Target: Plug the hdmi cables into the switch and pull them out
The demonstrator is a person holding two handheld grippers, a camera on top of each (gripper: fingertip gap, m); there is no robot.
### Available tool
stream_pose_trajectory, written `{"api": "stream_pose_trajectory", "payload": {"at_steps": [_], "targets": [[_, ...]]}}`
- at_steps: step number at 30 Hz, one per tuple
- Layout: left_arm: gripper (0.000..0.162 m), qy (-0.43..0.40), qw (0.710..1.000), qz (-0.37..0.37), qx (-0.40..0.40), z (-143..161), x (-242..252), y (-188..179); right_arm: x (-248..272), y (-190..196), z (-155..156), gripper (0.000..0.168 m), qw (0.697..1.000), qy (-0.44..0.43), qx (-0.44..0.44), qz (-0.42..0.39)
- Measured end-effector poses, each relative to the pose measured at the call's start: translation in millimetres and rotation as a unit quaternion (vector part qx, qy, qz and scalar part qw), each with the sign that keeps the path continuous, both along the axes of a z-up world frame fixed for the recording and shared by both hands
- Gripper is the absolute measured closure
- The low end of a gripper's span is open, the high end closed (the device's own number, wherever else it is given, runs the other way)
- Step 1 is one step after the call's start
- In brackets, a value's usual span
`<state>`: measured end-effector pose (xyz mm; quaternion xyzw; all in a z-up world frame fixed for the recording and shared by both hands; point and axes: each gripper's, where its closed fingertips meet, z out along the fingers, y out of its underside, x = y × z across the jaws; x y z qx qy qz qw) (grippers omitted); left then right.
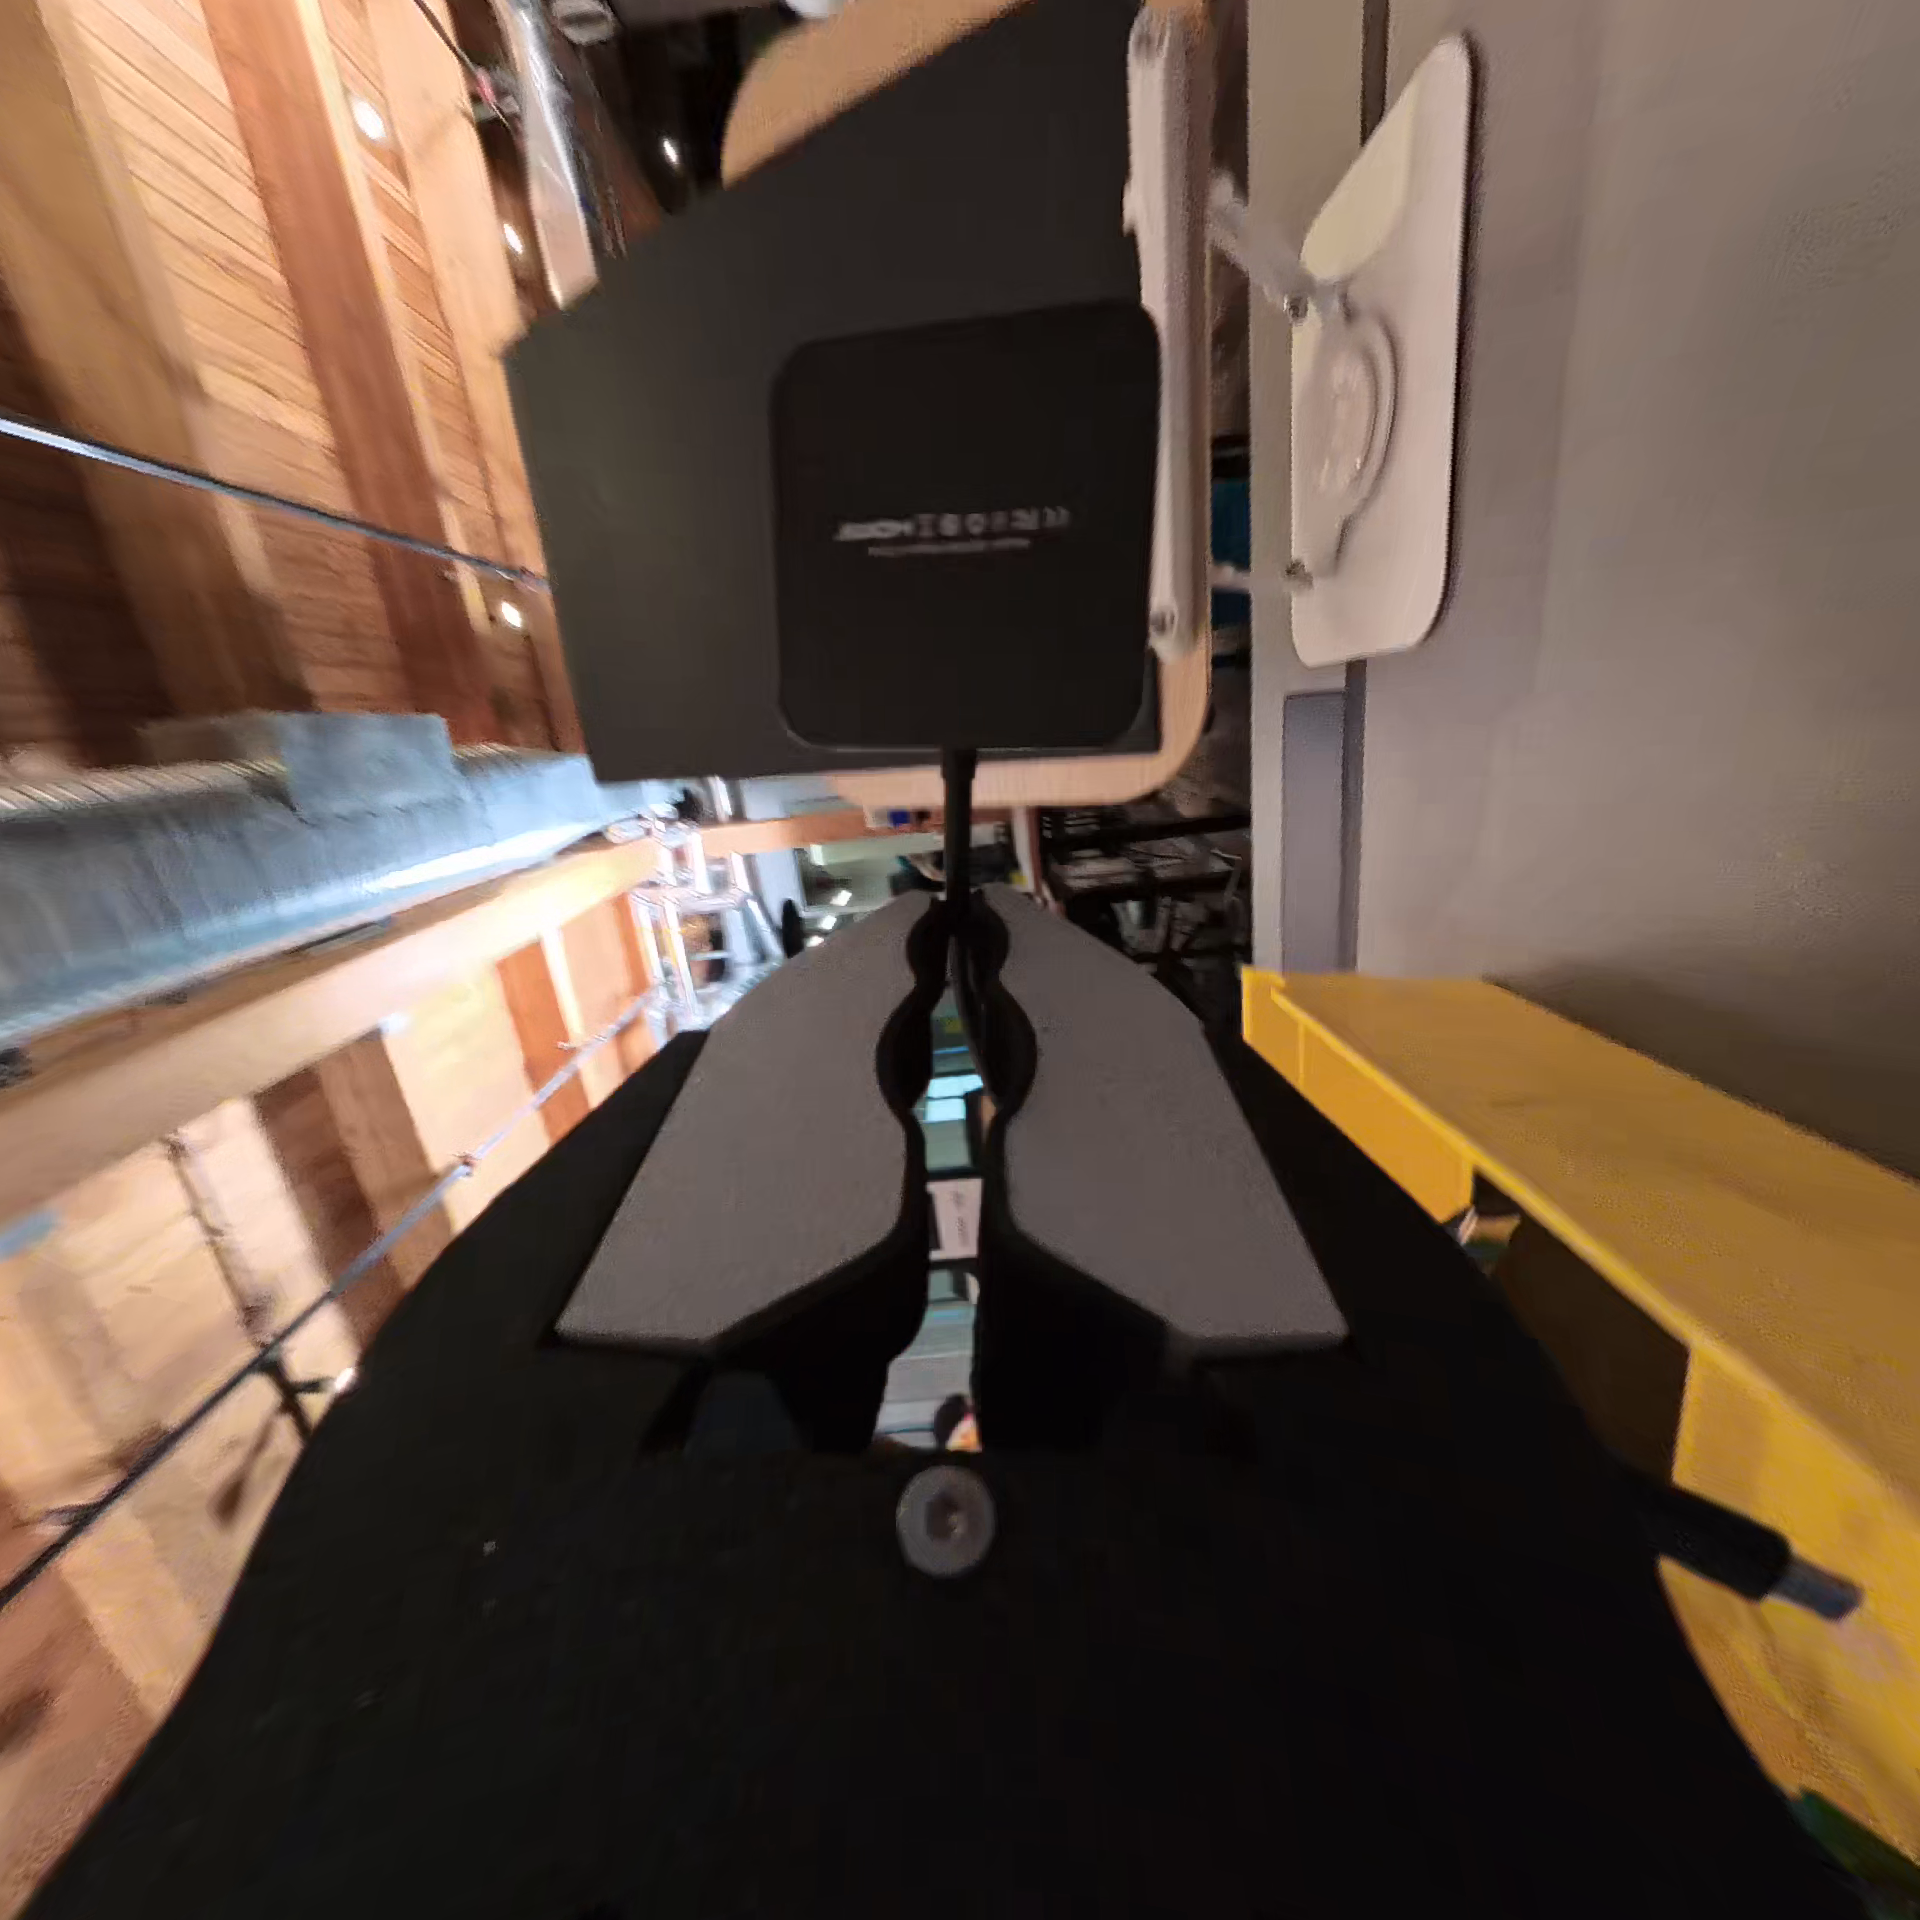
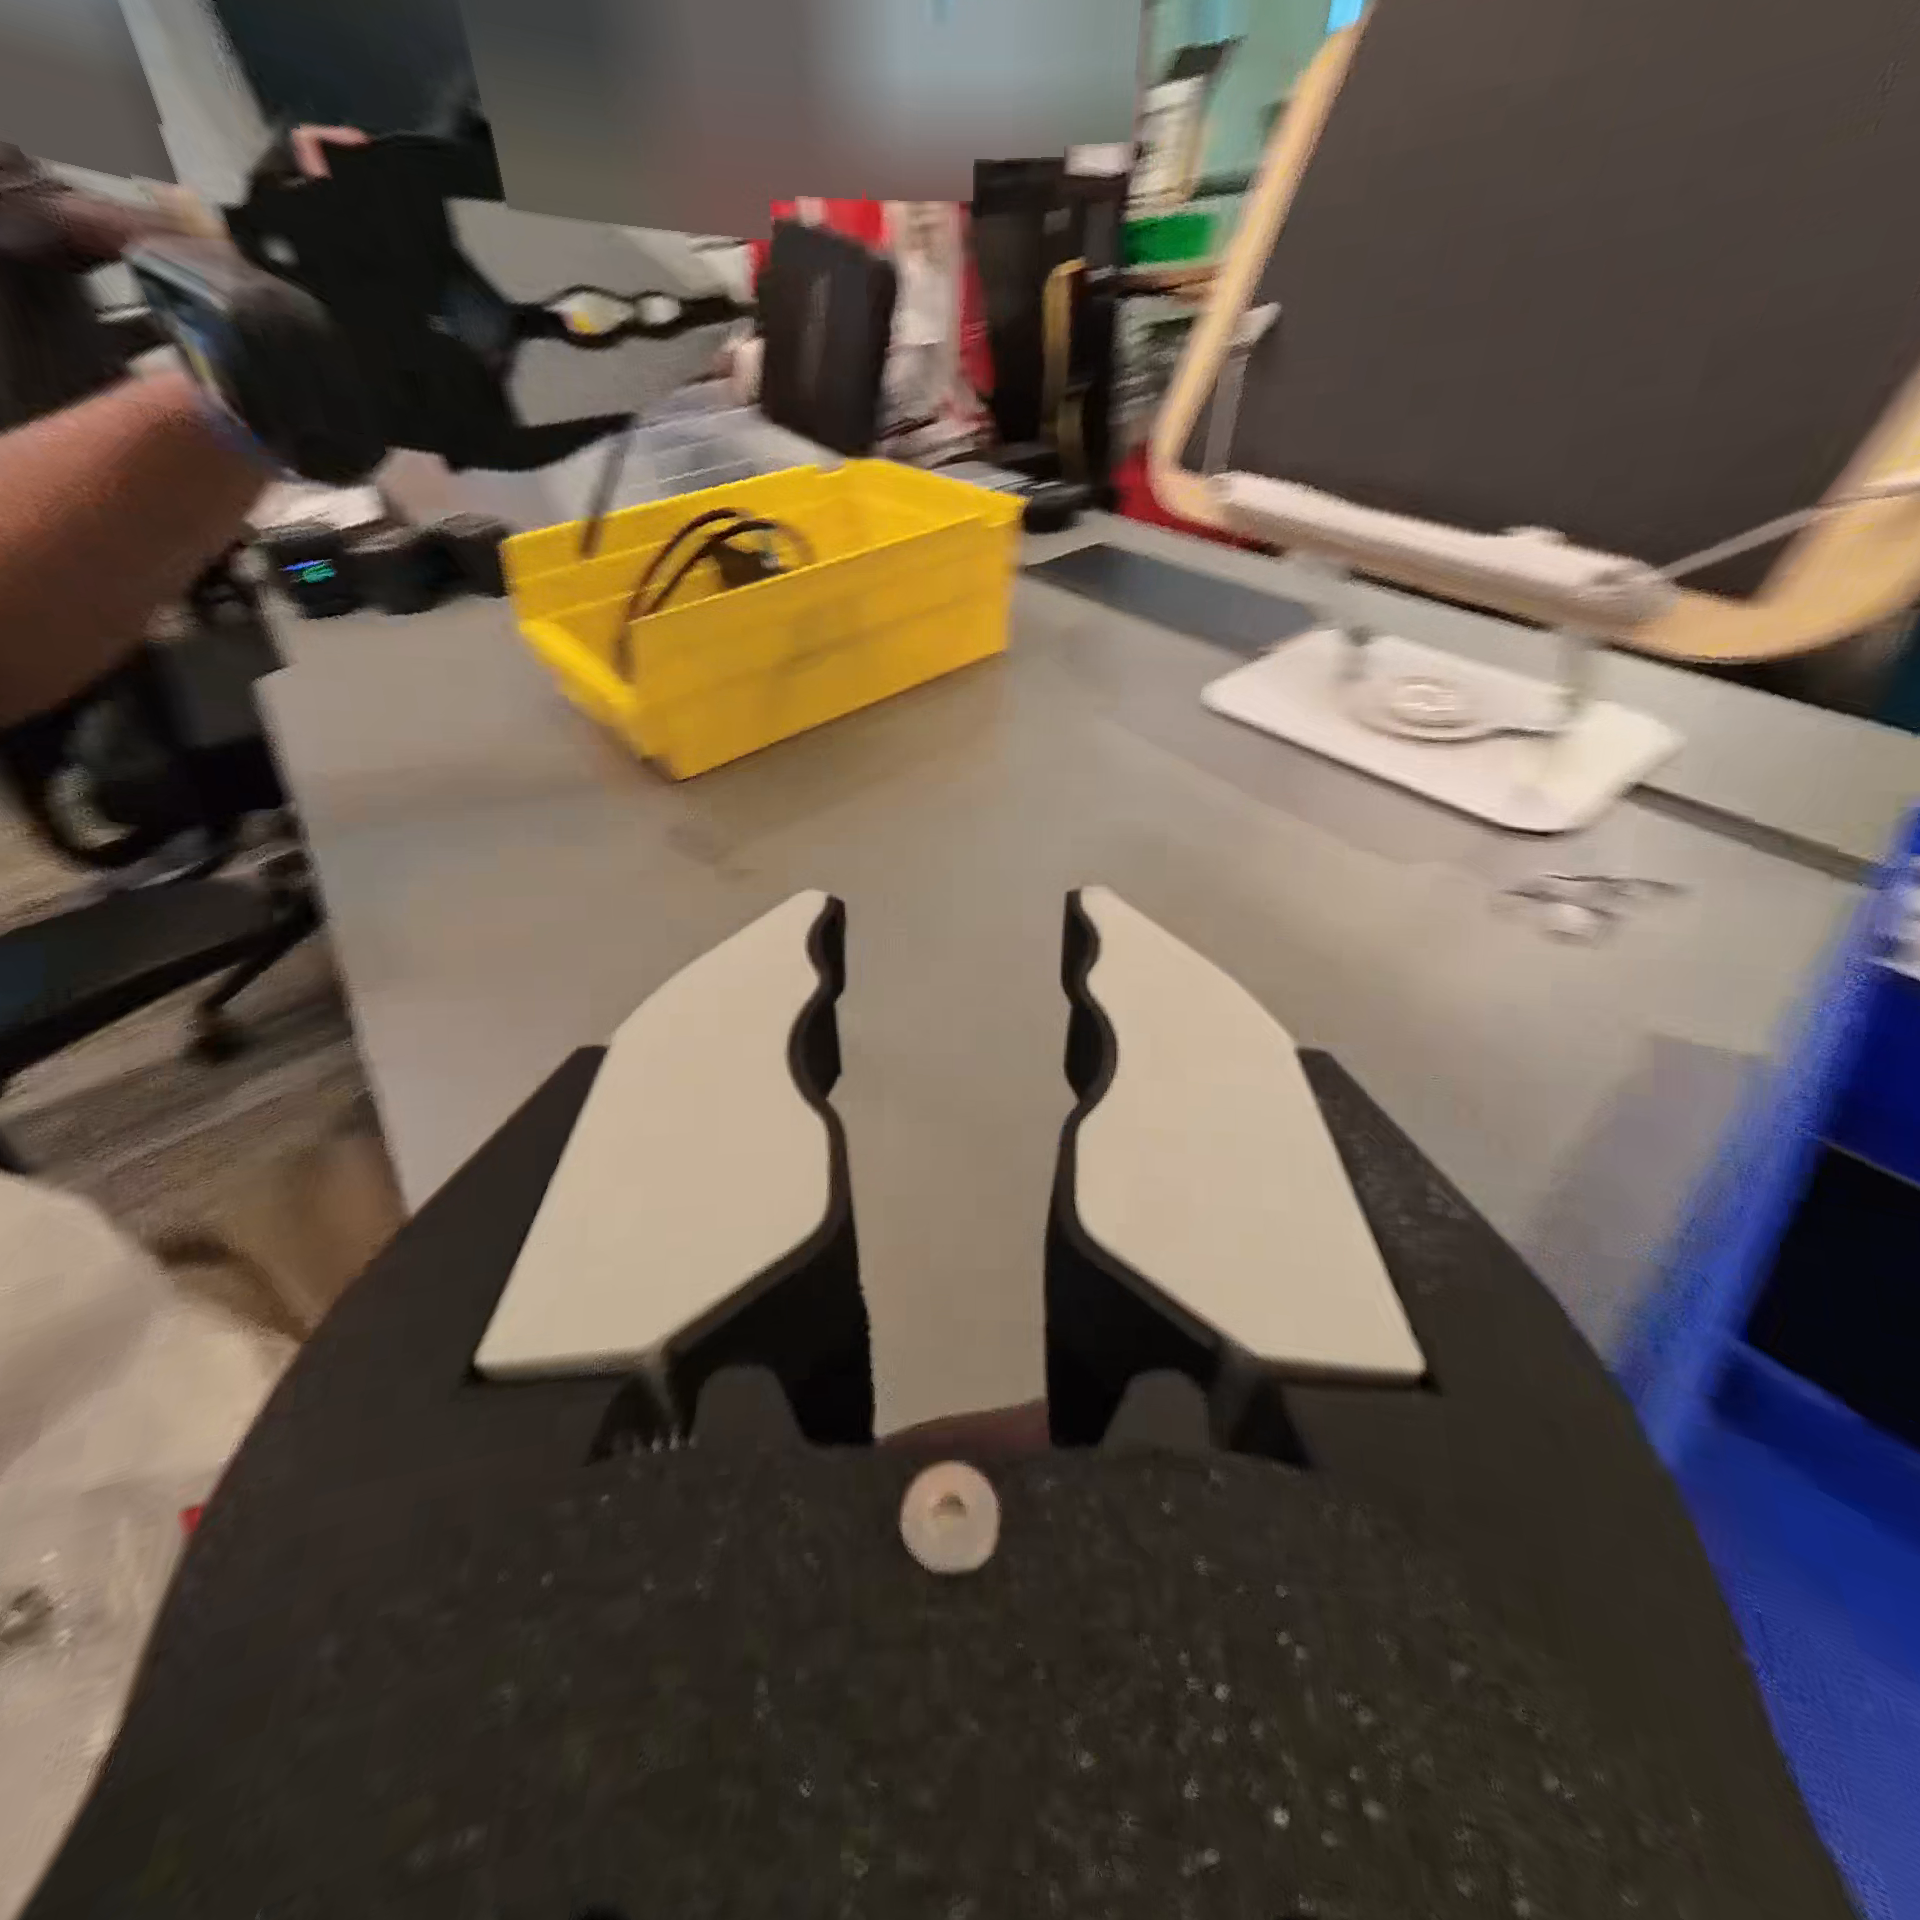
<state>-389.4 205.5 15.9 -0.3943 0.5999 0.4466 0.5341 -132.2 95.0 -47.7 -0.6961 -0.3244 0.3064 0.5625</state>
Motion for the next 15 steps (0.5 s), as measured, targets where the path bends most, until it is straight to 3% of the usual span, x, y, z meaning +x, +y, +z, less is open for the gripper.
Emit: {"api": "stream_pose_trajectory", "payload": {"at_steps": [2,5,7,10,15], "targets": [[0.159,-0.004,0.999,-0.04,0.036,-3,37,-21,-26,-2,-5,0.124,0.998,-0.01,-0.01,0.055],[0.159,-0.056,0.995,-0.072,-0.035,-31,79,-43,-55,0,-16,0.121,0.994,-0.03,-0.011,0.103],[0.158,-0.118,0.979,-0.1,-0.137,-53,102,-57,-65,-1,-17,0.117,0.99,-0.053,0.033,0.13],[0.159,-0.185,0.917,-0.138,-0.324,-79,126,-75,-64,2,-24,0.117,0.97,-0.144,0.141,0.134],[0.159,-0.151,0.765,-0.138,-0.611,-110,125,-84,-54,2,-36,0.115,0.896,-0.3,0.3,0.134]]}}
